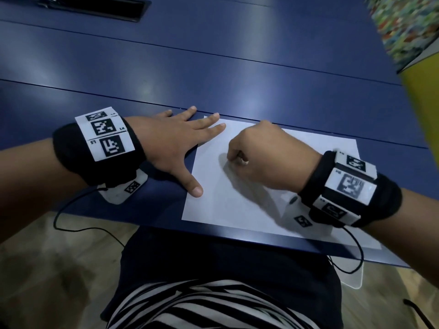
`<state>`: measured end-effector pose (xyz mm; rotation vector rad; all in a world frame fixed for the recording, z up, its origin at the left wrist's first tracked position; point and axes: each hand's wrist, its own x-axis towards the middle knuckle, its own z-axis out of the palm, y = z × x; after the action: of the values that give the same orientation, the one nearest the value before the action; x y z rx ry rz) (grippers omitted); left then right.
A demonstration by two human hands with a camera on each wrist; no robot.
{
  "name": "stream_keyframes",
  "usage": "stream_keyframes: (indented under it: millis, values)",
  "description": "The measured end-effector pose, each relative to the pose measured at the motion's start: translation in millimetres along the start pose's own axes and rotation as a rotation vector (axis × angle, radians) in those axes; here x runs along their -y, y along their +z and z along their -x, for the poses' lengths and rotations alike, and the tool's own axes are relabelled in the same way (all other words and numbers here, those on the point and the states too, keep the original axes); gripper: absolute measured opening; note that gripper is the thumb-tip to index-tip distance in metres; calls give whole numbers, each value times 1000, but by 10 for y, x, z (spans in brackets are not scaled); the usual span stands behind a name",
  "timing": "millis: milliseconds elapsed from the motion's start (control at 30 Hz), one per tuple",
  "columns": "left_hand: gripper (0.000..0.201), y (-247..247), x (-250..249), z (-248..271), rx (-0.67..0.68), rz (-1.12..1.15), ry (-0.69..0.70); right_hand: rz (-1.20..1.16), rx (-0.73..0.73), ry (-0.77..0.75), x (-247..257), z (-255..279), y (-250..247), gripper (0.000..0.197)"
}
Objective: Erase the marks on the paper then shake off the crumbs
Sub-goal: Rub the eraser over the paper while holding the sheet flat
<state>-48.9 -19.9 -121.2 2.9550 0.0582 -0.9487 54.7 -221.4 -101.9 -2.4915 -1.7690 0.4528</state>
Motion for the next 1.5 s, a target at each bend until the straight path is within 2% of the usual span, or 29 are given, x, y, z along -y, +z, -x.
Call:
stream_keyframes:
  millis: [133,267,333,467,567,633,700,767,833,933,1000,1067,1100,1133,1200,1300,1500]
  values:
    - [152,-6,-8,-2,3,-6,-4,22,88,-96,127,111,54,13]
    - [152,-5,-13,-5,5,-17,-3,11,-12,-3,4,-51,-7,16]
    - [152,-2,-12,-10,0,-17,-3,7,-24,-19,36,-63,20,15]
    - [152,5,-8,-14,-4,-15,-6,-18,86,-122,232,42,100,19]
    - [152,-4,-10,-14,-18,-23,10,-27,-27,-86,-44,-16,-50,18]
    - [152,9,14,17,-84,-30,35,-35,-95,-40,-342,12,-185,21]
    - [151,31,34,67,-182,-65,77,-56,-68,-24,-630,132,-230,26]
    - [146,26,89,87,-268,-119,106,-75,0,-9,-797,262,-203,20]
    - [136,-17,147,74,-288,-132,116,-128,7,21,-899,388,-132,12]
    - [111,-149,201,60,-333,-94,109,-251,-31,53,-924,543,-69,7]
    - [84,-224,144,85,-407,-164,80,-358,-55,102,-891,632,-16,11]
    - [46,-265,-22,172,-498,-201,30,-446,-93,156,-858,701,53,13]
    - [35,-253,-134,224,-508,-189,-14,-470,-115,173,-840,727,81,11]
    - [35,-217,-256,271,-497,-150,-53,-486,-139,185,-827,745,104,7]
    - [51,-111,-522,377,-403,-37,-102,-495,-195,201,-805,767,138,3]
    - [69,35,-799,442,-290,24,-111,-522,-240,247,-778,784,180,5]
    - [83,-92,-695,265,-252,-33,-162,-553,-199,245,-616,785,175,7]
